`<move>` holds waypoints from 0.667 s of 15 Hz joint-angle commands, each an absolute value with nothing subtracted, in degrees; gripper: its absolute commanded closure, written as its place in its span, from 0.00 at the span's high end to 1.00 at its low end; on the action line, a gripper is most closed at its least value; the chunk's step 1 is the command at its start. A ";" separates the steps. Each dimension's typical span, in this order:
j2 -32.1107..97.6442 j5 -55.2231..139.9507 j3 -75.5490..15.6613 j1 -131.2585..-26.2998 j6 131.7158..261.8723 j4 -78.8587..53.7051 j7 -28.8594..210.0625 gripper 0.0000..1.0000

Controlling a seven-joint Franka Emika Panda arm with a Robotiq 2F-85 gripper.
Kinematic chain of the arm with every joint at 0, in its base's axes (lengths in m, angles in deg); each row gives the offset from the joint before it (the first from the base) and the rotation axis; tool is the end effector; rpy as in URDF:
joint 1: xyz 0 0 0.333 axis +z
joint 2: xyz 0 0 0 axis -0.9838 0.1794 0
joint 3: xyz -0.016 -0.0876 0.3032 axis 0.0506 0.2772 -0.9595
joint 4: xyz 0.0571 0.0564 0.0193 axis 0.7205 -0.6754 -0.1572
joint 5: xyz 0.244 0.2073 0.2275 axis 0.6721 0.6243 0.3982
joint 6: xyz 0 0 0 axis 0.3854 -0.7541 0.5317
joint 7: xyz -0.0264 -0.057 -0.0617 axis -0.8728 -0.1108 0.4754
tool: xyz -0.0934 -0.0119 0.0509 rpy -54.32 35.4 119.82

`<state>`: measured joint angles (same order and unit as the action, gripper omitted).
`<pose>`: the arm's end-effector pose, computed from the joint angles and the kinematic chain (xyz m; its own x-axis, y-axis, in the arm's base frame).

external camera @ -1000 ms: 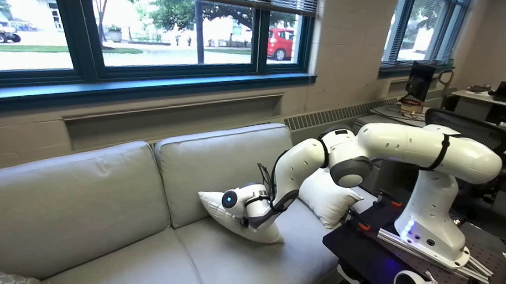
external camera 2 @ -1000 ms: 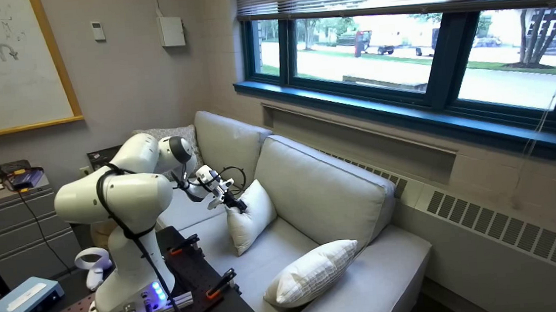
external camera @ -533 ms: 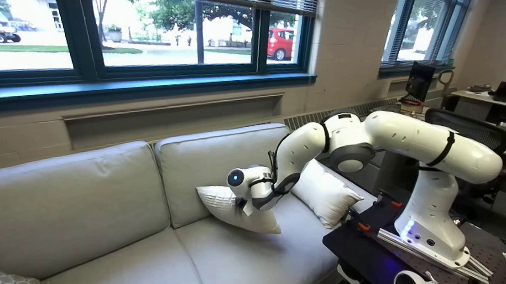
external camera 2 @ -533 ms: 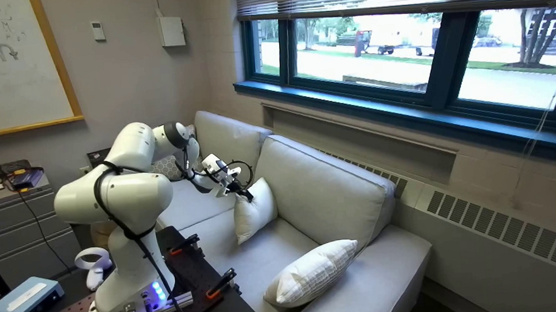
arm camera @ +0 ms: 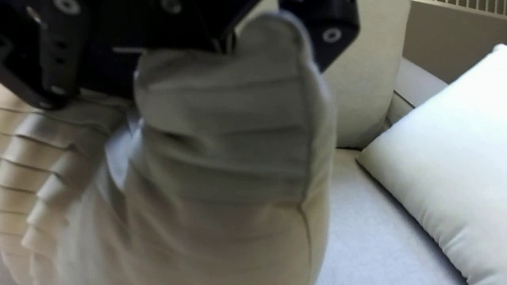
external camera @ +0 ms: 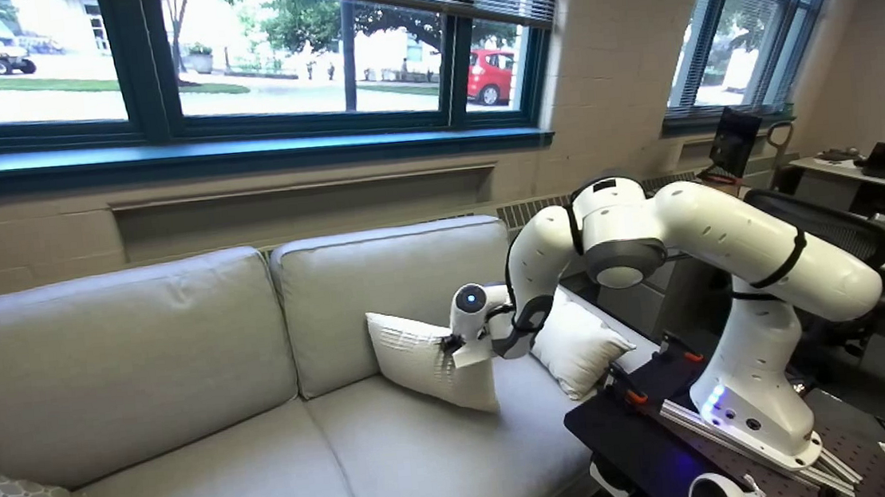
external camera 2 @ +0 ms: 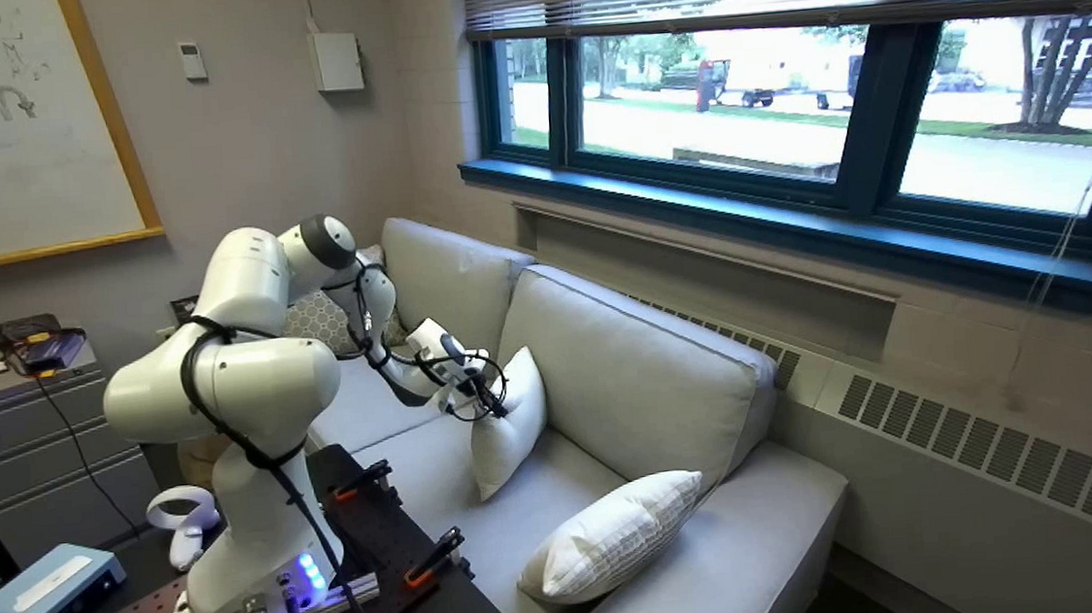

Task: Put the pillows upright against the armrest of the couch

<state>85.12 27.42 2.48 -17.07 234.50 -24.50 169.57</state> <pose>0.5321 0.2839 -0.0119 0.8076 -0.1874 0.5591 -0.3428 -0.9207 0.1866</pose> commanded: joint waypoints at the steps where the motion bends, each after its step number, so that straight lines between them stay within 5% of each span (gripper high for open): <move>1: 85.19 38.28 8.39 -9.95 249.69 -39.46 173.69 0.04; 5: 85.31 59.14 7.96 -4.33 266.65 -54.56 170.48 0.04; 10: 86.79 85.41 13.43 16.34 260.64 -62.35 171.30 0.04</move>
<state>86.76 74.16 10.37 5.59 260.63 -55.38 170.86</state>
